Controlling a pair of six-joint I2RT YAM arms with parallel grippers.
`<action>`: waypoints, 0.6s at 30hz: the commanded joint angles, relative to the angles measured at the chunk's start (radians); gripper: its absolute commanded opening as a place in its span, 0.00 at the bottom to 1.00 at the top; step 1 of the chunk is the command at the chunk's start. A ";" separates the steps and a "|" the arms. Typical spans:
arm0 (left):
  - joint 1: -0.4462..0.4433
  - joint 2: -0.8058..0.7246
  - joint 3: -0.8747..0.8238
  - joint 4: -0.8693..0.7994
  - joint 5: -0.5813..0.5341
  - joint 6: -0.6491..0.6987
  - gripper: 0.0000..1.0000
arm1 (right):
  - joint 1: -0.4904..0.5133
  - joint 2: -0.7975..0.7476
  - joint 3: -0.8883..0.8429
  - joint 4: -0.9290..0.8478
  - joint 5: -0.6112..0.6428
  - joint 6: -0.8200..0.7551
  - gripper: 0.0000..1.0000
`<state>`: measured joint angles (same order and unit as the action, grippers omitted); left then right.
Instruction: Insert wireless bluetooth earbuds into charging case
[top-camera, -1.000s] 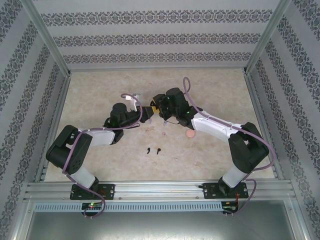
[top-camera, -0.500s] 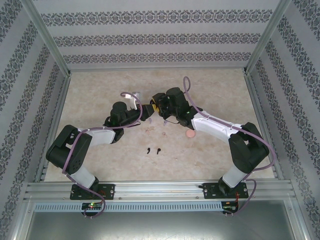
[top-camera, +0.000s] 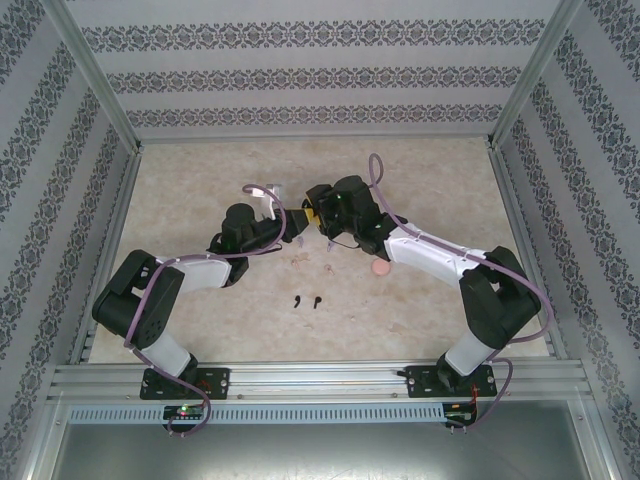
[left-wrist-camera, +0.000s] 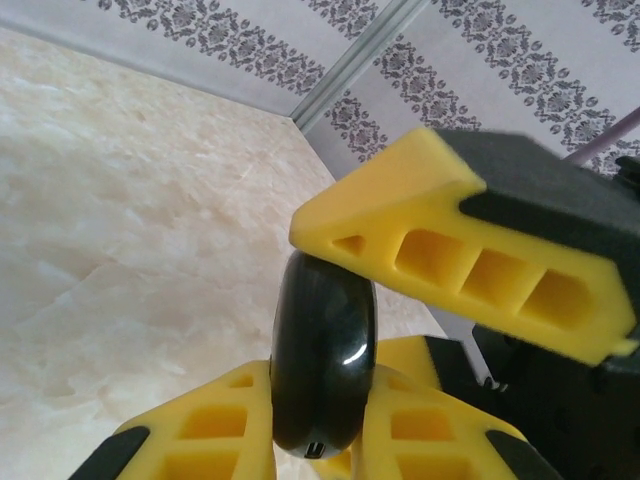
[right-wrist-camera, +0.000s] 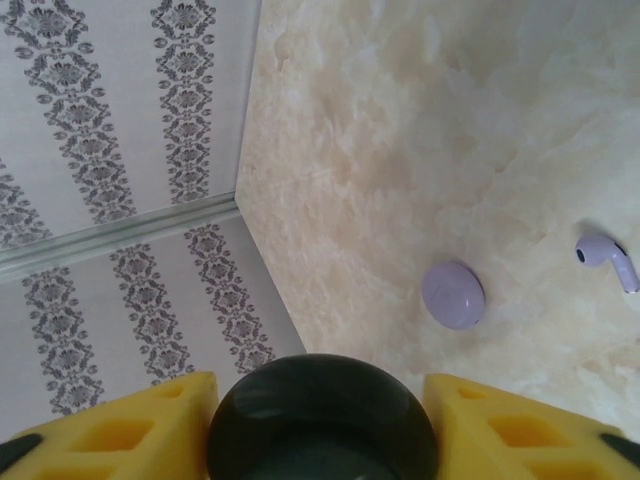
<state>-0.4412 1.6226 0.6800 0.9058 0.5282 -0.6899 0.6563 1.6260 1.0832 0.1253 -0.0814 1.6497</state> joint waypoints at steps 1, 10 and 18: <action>-0.013 -0.011 0.037 0.042 0.022 -0.024 0.00 | -0.012 -0.044 -0.022 0.046 -0.033 -0.025 0.68; -0.010 -0.138 0.070 -0.277 0.100 0.111 0.00 | -0.156 -0.245 -0.127 -0.061 -0.153 -0.434 0.81; -0.009 -0.209 0.133 -0.504 0.217 0.204 0.00 | -0.245 -0.434 -0.294 -0.048 -0.351 -0.987 0.81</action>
<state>-0.4442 1.4326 0.7738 0.5232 0.6647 -0.5541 0.4091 1.2404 0.8295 0.0860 -0.3222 0.9565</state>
